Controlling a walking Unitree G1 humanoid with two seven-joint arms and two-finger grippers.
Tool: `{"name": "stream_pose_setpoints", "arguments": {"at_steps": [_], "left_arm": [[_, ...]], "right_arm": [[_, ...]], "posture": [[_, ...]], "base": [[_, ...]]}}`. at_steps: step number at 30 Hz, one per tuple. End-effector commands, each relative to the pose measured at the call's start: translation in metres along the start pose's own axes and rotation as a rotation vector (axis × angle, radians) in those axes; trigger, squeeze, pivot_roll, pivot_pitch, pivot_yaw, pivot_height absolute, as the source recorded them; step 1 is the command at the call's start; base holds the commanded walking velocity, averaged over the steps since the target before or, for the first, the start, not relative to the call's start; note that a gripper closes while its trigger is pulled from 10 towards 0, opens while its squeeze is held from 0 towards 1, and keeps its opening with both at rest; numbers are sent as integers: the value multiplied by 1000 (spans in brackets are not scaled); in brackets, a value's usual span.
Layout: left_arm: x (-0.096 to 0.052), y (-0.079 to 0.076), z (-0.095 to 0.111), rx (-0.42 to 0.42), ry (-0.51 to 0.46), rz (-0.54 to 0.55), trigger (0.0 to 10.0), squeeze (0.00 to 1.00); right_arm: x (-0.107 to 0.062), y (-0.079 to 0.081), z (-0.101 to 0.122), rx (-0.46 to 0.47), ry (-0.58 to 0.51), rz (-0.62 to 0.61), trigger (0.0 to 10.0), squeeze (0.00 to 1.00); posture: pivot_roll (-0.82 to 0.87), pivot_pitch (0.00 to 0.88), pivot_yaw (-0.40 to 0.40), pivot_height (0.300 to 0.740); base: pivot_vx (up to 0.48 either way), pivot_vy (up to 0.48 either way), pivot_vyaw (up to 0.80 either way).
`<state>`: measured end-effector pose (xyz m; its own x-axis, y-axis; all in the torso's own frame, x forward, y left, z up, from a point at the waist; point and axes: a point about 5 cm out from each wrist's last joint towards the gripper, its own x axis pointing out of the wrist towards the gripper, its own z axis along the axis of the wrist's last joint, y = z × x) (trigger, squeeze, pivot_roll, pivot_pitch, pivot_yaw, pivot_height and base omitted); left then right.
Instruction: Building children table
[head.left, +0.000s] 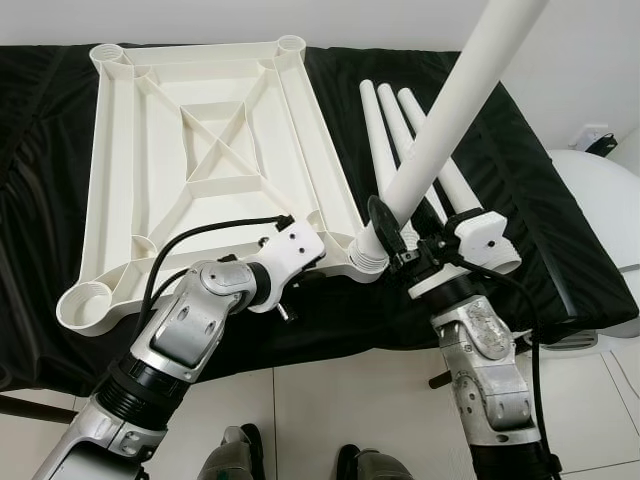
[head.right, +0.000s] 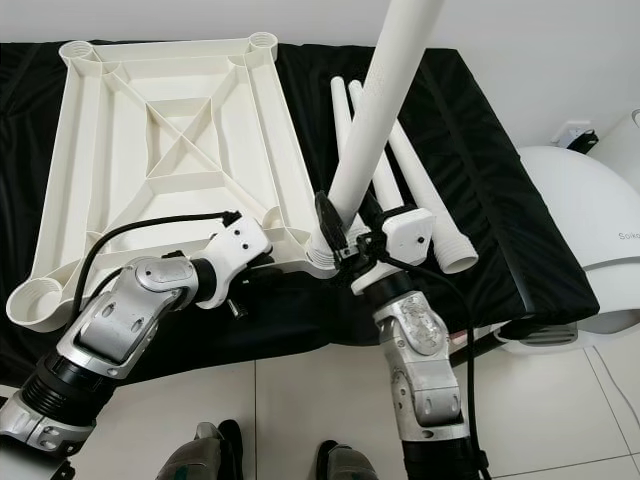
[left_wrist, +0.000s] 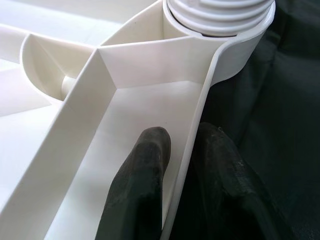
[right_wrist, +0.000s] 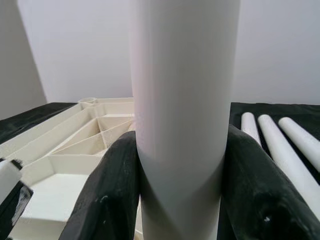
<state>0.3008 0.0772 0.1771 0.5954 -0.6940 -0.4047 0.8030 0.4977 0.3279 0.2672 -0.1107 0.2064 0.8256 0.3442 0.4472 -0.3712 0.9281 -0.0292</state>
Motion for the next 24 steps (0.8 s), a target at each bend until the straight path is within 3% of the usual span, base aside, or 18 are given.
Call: {"name": "stream_pose_setpoints", "arguments": {"at_steps": [1,24], "left_arm": [[0,-2,6,16,-19,5,10000,0],[-1,-4,7,21,-20,-1,10000,0]], "right_arm": [[-8,0,-25,7,145,-50,10000,0],[-8,4,-30,-49,170,-216,10000,0]], "posture": [[-22,216,-16,740],[-19,203,-16,740]], "base": [[0,0,0],[0,0,0]]}}
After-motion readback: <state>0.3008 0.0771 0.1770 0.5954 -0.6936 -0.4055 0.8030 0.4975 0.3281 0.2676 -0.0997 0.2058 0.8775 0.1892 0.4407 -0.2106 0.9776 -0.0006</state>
